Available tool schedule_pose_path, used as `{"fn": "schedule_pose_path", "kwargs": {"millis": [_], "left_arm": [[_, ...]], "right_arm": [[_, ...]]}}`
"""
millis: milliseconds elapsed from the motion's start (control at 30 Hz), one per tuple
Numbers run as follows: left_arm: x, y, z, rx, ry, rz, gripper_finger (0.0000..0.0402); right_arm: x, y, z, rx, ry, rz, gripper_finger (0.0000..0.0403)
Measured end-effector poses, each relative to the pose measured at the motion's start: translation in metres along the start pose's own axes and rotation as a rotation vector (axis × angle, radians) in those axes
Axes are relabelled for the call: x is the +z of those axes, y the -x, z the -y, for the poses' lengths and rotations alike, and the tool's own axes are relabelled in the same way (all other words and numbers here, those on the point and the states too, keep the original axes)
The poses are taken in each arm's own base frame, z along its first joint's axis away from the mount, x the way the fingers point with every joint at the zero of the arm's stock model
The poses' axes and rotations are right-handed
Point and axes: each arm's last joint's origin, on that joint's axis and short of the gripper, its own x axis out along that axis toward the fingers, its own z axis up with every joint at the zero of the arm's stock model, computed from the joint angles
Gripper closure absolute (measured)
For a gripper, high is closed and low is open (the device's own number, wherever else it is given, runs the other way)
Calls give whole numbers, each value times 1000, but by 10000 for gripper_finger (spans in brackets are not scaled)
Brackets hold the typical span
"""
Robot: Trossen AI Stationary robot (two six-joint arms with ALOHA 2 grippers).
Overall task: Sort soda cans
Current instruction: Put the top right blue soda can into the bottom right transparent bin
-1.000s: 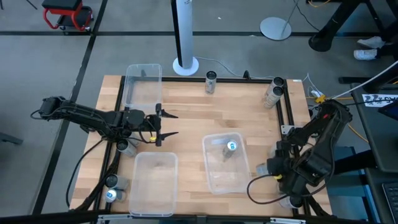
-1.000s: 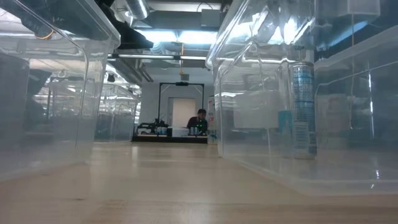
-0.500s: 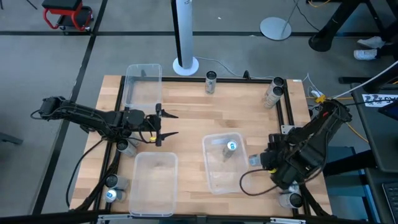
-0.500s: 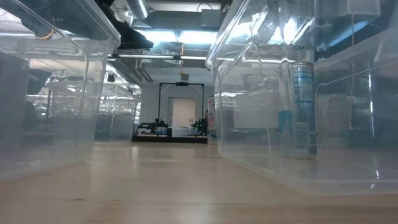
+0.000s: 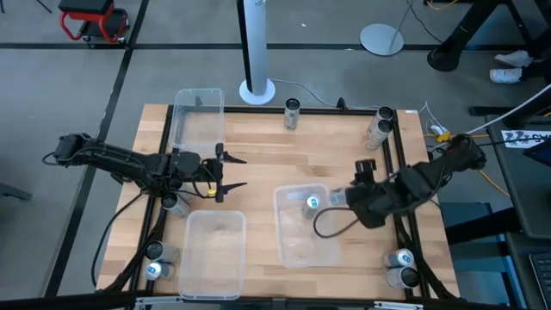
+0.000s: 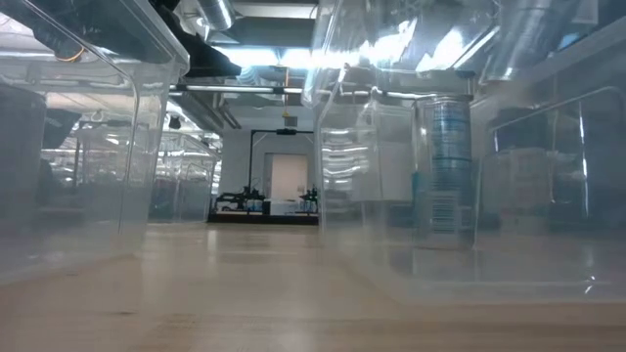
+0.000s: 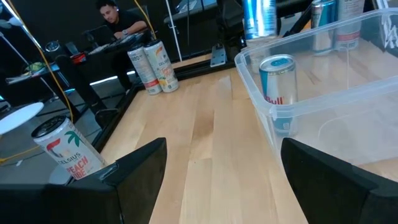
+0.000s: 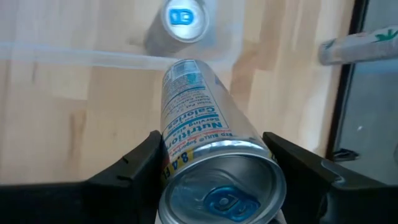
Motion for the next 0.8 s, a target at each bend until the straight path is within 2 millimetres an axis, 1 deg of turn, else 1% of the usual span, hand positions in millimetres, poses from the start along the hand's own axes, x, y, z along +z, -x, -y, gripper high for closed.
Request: {"fn": "schedule_pose_path", "kwargs": {"millis": [133,267,400,533,633,733,800], "left_arm": [[0,0,0,0,0,0,95],[0,0,0,0,0,0,95],[0,0,0,0,0,0,95],[0,0,0,0,6,-1,95],[0,0,0,0,12,-1,95],[0,0,0,-1,26,-1,95],[0,0,0,0,32,-1,95]], "right_arm": [[4,3,14,-6,34,11,166],[8,12,28,-57,71,54,166],[18,14,34,-116,142,153,166],[39,11,29,-141,254,265,166],[57,4,24,-155,329,332,166],[71,-6,17,-115,381,360,166],[77,-15,11,-70,398,348,166]]}}
